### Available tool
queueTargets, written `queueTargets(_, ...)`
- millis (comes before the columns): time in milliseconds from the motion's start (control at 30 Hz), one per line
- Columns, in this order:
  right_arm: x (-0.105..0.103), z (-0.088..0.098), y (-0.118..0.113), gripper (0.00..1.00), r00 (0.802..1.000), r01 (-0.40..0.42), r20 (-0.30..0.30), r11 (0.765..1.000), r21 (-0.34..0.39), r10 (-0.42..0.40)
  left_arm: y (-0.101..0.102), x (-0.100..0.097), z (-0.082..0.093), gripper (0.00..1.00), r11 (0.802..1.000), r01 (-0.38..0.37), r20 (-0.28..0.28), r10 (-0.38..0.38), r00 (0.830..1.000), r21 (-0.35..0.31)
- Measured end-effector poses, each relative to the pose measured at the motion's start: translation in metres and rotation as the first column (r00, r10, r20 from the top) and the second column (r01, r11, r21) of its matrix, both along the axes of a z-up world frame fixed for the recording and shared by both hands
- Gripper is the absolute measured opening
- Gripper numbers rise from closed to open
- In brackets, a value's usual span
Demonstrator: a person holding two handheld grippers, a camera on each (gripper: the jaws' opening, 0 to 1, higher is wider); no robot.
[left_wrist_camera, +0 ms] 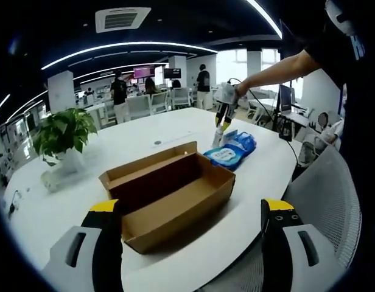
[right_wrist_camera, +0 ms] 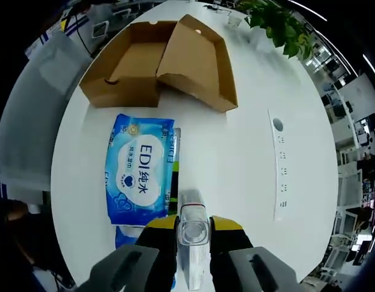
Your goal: Operate the shoe box by opening the lid, removing the specified soft item, and placing it in the target area until the item is outside and the box remains undamaged.
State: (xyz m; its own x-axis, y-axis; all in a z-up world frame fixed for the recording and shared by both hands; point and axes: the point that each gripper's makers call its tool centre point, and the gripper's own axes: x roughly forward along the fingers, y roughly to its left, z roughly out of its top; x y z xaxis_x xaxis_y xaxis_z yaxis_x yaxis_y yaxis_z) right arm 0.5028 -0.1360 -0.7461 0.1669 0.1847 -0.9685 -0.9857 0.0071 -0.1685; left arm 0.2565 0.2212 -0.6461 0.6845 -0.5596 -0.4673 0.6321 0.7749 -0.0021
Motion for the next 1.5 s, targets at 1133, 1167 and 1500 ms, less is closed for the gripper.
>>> queueTargets(1133, 0.006, -0.002, 0.040, 0.15, 0.994, 0.005, -0.105, 0.999, -0.040, -0.009, 0.005, 0.000, -0.016, 0.98, 1.000, -0.010, -0.037, 0.010, 0.999, 0.005)
queueTargets(1167, 0.007, -0.002, 0.041, 0.16, 0.994, 0.015, -0.104, 0.999, -0.035, -0.018, 0.005, 0.000, -0.016, 0.98, 1.000, -0.011, -0.038, 0.011, 0.999, 0.004)
queueTargets(1500, 0.007, -0.004, 0.046, 0.20, 0.995, 0.029, -0.094, 0.999, -0.036, -0.033, 0.009, -0.001, -0.018, 0.98, 1.000, -0.024, -0.036, 0.024, 0.999, 0.001)
